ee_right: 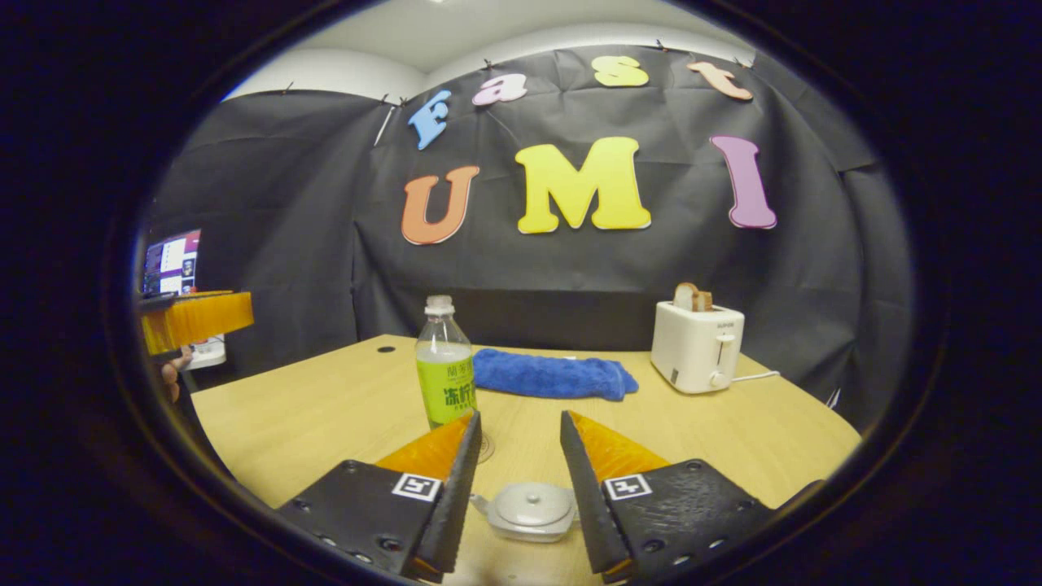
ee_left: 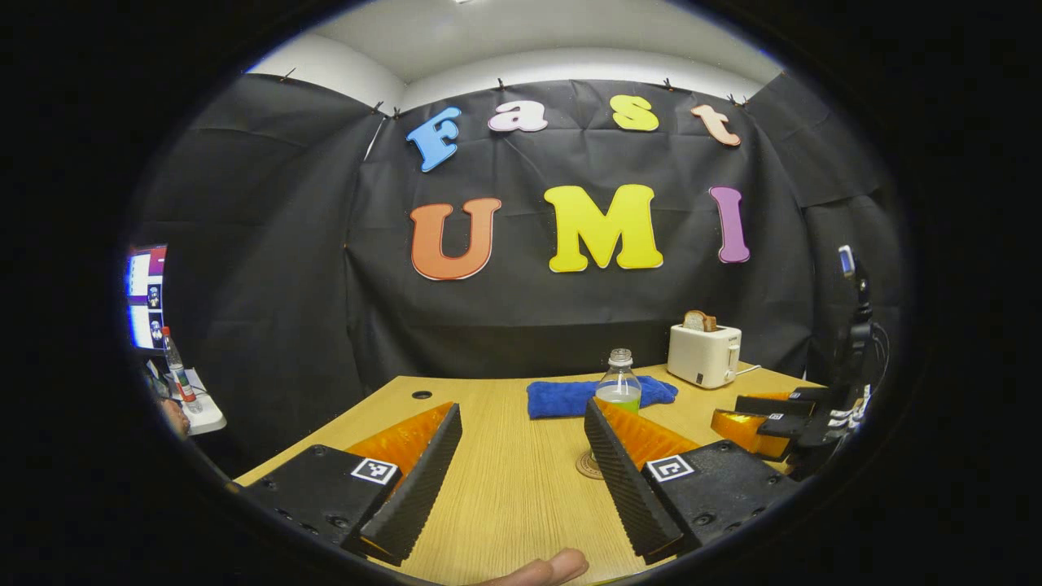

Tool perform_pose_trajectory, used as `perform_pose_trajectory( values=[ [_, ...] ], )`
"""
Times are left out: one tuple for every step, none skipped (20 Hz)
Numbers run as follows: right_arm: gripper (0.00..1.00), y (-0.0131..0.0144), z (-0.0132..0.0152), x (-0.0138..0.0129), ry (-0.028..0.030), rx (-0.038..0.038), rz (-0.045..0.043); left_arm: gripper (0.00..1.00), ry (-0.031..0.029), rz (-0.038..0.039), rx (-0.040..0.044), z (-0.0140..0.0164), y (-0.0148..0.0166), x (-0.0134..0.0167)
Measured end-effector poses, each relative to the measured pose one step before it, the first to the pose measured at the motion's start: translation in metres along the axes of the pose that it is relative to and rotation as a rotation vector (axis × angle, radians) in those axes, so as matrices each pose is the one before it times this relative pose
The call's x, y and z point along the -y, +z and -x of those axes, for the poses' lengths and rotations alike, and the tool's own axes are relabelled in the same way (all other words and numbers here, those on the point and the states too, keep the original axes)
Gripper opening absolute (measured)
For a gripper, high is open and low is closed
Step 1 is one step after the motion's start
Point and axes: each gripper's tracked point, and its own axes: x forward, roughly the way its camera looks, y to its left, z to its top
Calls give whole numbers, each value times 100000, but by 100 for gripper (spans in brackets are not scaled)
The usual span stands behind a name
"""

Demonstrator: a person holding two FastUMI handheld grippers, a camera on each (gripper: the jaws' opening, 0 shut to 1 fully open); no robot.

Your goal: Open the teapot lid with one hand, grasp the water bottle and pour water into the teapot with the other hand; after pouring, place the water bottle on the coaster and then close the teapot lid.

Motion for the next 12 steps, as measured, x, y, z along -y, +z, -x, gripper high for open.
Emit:
perform_pose_trajectory(
  values=[
    [63,1038,744,14,-387,1906,518,95,-79,-362,299,172,172,145],
    [67,870,790,-11,-478,1379,689,95,-47,-376,325,135,172,103],
    [69,950,643,11,-415,1335,840,95,-384,-246,116,191,167,225],
    [81,855,648,35,-492,1331,632,95,-415,355,-196,95,68,404],
    [89,895,687,144,-299,1347,269,95,-803,334,-252,117,12,398],
    [97,625,649,202,-879,1052,48,95,-840,-70,-101,120,43,493],
    [98,671,674,363,-914,1045,-160,95,-68,-471,401,191,70,271],
    [97,521,670,307,-961,627,147,94,509,-371,515,-77,179,99],
    [97,293,672,564,-1321,283,227,95,167,-116,-41,79,132,197],
    [95,233,702,510,-987,-135,631,95,-37,418,-18,38,-127,382],
    [95,112,625,744,-1435,-55,931,95,-26,800,-276,57,-97,318],
    [95,-129,501,874,-1936,-791,847,95,-85,762,-398,151,-133,347]
  ],
)
